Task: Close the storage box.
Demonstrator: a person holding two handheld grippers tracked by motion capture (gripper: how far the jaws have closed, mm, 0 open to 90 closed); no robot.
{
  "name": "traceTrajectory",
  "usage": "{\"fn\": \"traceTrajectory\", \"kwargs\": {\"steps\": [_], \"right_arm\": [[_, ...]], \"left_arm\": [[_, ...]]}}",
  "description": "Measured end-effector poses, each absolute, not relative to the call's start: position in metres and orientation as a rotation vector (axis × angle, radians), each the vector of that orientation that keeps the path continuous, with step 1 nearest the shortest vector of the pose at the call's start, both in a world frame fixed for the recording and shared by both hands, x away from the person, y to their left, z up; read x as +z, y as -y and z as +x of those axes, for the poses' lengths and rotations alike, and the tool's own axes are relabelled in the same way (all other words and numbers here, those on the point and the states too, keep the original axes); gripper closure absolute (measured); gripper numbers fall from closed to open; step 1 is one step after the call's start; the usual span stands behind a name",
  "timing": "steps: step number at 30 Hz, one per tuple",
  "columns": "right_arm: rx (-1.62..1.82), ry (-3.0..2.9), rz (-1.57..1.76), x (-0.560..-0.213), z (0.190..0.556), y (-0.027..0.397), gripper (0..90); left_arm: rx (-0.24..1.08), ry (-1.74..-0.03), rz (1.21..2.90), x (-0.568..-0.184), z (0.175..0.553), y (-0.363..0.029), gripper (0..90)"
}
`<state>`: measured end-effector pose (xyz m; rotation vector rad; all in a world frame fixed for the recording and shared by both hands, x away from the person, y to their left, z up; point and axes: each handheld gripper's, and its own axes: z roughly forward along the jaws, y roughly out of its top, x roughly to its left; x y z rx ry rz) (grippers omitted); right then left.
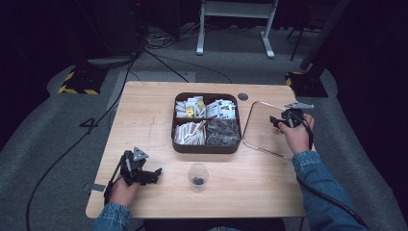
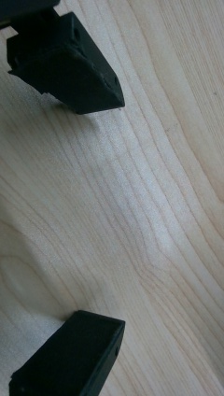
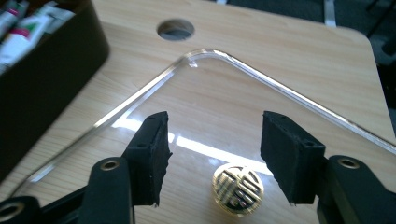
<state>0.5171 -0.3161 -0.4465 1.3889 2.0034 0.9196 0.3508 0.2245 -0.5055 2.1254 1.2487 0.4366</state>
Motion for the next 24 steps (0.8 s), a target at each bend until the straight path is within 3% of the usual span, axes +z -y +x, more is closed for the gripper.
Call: {"fn": "traceTrajectory", "kwargs": {"steps": [10,24], "right_arm": [[0.855,-1.999,1.47,-0.469,0.519,0.325,37.2],[0.837,-2.015,1.526,-0.484,0.517,0.331,39.3]], "left_arm": [[0.437,-1.247,2.127,-0.505,0.351,-0.225,0.0],[0.438,-1.244,2.124,-0.506,0.351,-0.225,0.0]]}}
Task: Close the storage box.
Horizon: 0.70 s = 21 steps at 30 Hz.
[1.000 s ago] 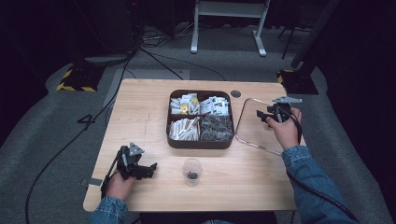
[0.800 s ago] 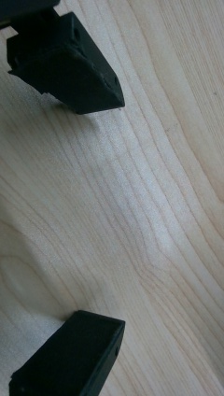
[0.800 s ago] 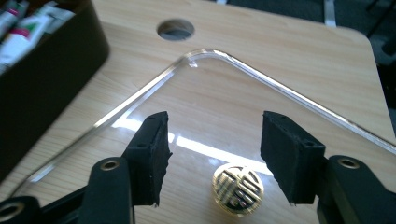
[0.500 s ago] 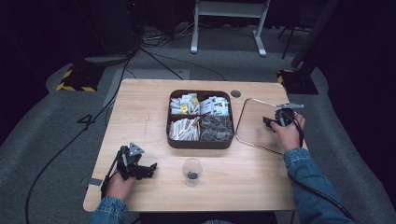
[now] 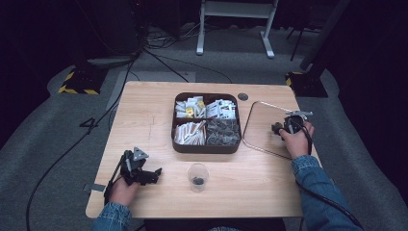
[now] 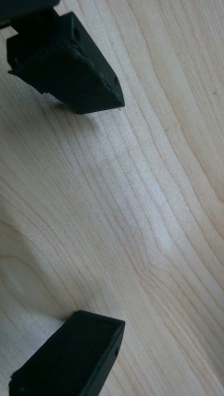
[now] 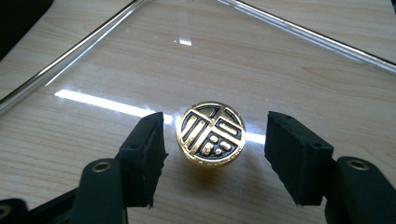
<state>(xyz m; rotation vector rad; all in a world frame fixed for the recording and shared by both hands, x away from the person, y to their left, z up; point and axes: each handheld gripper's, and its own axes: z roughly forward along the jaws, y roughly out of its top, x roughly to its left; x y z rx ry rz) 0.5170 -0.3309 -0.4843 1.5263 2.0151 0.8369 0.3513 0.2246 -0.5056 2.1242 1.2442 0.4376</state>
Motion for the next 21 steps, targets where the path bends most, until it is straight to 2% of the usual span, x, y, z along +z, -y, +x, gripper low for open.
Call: {"fn": "traceTrajectory", "kwargs": {"steps": [7,8,12,21], "right_arm": [[0.821,-2.025,1.532,-0.4887,0.5151,0.3301,50.5],[0.827,-2.029,1.526,-0.4886,0.5149,0.3297,54.9],[0.819,-2.027,1.517,-0.4881,0.5147,0.3287,57.7],[0.823,-2.031,1.528,-0.4864,0.516,0.3297,58.1]], "left_arm": [[0.433,-1.243,2.128,-0.5053,0.3513,-0.2248,0.0],[0.433,-1.245,2.124,-0.5056,0.3512,-0.2245,0.0],[0.438,-1.244,2.124,-0.5056,0.3513,-0.2246,0.0],[0.436,-1.243,2.126,-0.5055,0.3513,-0.2247,0.0]]}}
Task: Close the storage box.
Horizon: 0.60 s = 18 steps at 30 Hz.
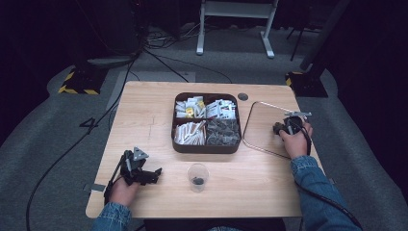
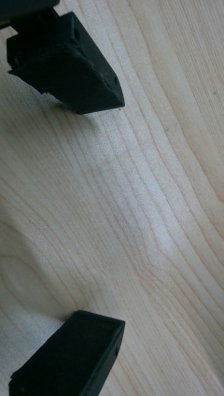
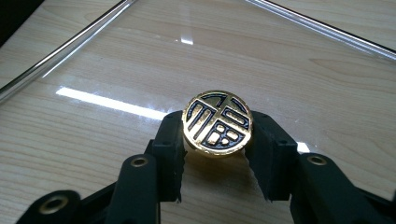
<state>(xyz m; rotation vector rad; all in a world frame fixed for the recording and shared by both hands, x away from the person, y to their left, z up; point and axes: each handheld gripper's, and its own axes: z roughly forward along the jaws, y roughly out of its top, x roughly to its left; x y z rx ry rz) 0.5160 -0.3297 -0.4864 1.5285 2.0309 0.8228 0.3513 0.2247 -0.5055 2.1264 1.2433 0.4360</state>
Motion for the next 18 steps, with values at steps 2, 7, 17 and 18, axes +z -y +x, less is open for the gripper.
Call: {"fn": "traceTrajectory", "kwargs": {"steps": [2,7,17,18], "right_arm": [[0.831,-2.024,1.534,-0.486,0.516,0.331,58.1],[0.85,-2.012,1.529,-0.482,0.514,0.332,58.2],[0.927,-1.977,1.501,-0.459,0.512,0.334,58.1],[0.942,-1.969,1.491,-0.451,0.51,0.334,58.2]], "left_arm": [[0.434,-1.245,2.125,-0.506,0.351,-0.225,0.0],[0.434,-1.245,2.125,-0.506,0.351,-0.225,0.0],[0.436,-1.244,2.126,-0.505,0.351,-0.225,0.0],[0.437,-1.245,2.123,-0.506,0.351,-0.225,0.0]]}}
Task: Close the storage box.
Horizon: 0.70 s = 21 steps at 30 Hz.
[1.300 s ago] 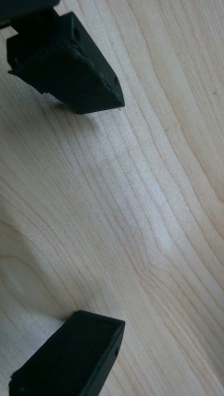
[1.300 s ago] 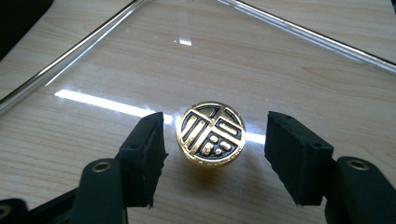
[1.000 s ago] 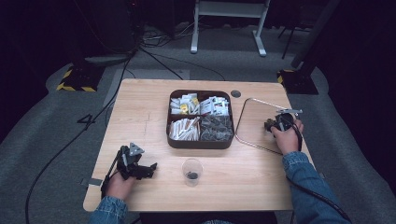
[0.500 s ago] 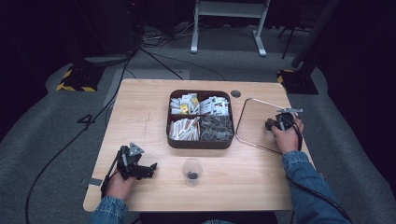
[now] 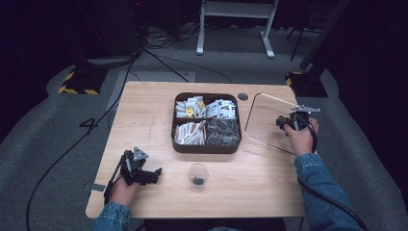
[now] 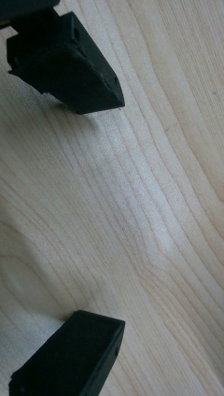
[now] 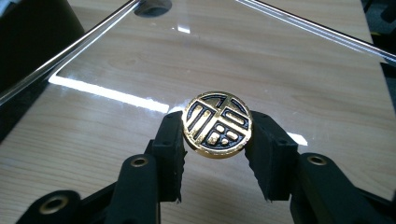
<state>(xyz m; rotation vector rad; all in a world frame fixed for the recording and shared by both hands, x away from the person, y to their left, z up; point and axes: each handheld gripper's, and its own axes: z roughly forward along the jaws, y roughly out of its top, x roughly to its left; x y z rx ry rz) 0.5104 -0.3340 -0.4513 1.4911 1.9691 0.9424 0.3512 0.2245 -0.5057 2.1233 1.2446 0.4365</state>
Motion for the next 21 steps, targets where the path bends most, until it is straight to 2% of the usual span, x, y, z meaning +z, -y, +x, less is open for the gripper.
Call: {"fn": "traceTrajectory", "kwargs": {"steps": [9,21], "right_arm": [[1.034,-1.937,1.463,-0.423,0.504,0.333,58.2],[1.091,-1.94,1.41,-0.405,0.498,0.321,58.2]], "left_arm": [[0.436,-1.244,2.126,-0.506,0.351,-0.225,0.0],[0.434,-1.245,2.124,-0.506,0.351,-0.225,0.0]]}}
